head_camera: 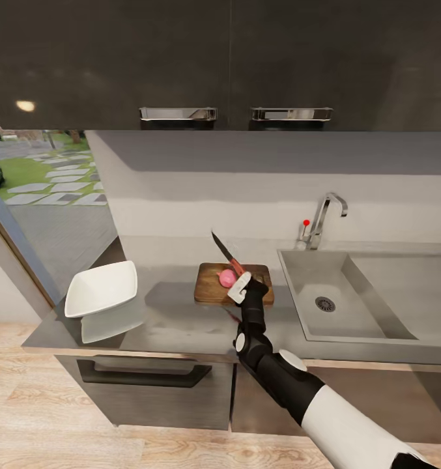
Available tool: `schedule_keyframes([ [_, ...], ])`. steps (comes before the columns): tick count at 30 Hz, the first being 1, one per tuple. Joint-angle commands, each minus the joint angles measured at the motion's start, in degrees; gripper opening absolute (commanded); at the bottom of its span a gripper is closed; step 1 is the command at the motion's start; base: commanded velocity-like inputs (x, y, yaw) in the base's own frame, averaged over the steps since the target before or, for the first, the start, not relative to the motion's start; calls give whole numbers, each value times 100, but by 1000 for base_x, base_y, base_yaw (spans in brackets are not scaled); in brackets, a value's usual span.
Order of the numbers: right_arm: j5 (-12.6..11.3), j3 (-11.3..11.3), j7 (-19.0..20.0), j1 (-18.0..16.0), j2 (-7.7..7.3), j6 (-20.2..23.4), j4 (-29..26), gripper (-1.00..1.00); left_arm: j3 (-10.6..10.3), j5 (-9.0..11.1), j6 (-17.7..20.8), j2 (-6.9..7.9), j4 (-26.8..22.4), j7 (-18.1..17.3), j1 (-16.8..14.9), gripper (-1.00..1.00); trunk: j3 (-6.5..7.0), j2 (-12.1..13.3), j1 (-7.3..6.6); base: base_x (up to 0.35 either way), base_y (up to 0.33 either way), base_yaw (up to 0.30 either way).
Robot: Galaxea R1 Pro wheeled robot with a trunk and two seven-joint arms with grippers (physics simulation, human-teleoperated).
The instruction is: In the kitchen, take the Vidalia onion out of the sink, dice it on the chopping board with the paring knife, put the diced onion into the bowl on the countertop, then place both the paring knife and the chopping board into the sink.
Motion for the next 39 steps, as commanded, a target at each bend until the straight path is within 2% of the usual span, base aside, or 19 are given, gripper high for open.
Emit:
schedule_keyframes([
  [1,27,14,-9,-7,2,41,11,-100,-51,48,-37,-3,22,2,-9,100,-7,-5,1,0,0,0],
  [19,27,15,-9,-7,5,40,87,-100,-51,48,-37,-3,22,2,-9,100,-7,-5,1,0,0,0],
  [23,9,-3,-70,-33,135,102,-42,-100,-9,83,-37,11,22,29,-2,100,-7,-5,1,0,0,0],
  [25,13,-4,-72,-32,143,102,-106,-100,-9,83,-37,17,22,29,-1,100,-7,-5,1,0,0,0],
  [33,276,-19,-100,-33,237,134,-174,-100,-9,83,-37,16,22,29,-2,100,-7,-5,1,0,0,0],
  [39,472,-18,-28,-33,340,329,-174,-100,-9,83,-37,12,22,29,-4,100,-7,-5,1,0,0,0],
])
